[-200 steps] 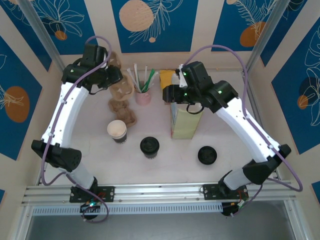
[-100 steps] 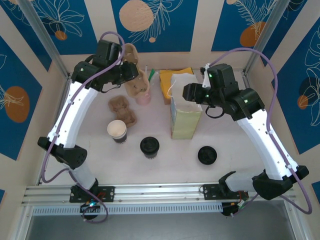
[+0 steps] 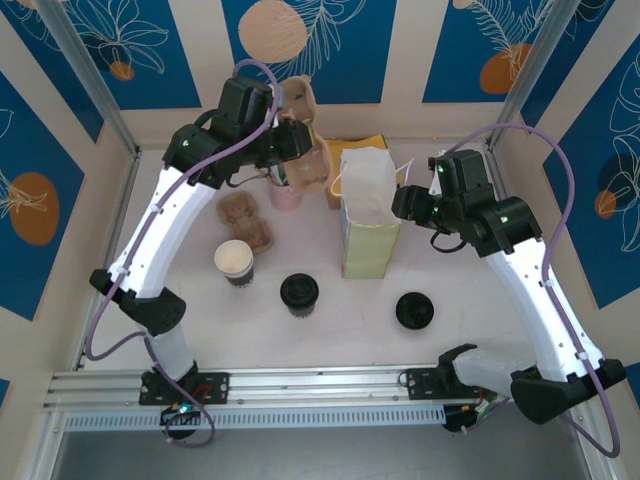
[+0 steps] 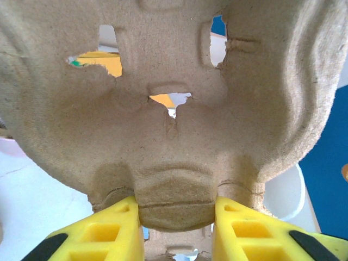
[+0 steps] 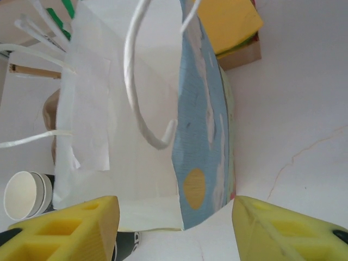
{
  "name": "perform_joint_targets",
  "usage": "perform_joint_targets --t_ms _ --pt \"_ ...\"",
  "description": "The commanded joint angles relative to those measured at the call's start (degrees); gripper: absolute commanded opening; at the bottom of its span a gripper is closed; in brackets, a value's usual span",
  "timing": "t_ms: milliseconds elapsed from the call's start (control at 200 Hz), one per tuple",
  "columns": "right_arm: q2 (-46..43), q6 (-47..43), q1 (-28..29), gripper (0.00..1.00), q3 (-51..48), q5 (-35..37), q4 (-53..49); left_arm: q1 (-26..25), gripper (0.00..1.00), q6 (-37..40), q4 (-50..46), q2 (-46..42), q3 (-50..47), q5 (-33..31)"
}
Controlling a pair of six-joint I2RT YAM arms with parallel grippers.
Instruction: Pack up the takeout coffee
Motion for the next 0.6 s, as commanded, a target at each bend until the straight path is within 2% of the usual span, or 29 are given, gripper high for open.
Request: perform_joint_targets --t_ms 0,170,595 --pt "-0.39 0.82 -0.36 0.57 -1.64 -1.73 0.55 -2.47 0.29 -0.45 2.85 1.86 4.17 0.78" --pt "-0.43 1.09 -0.65 0.57 -3.22 -2.26 1.03 -5.33 0.28 0.17 3.86 4.46 8.03 1.77" --pt "-1.13 1.68 -1.67 0.57 -6.98 -4.17 2.02 -11.63 0.28 -0.56 7.94 8.22 8.0 4.18"
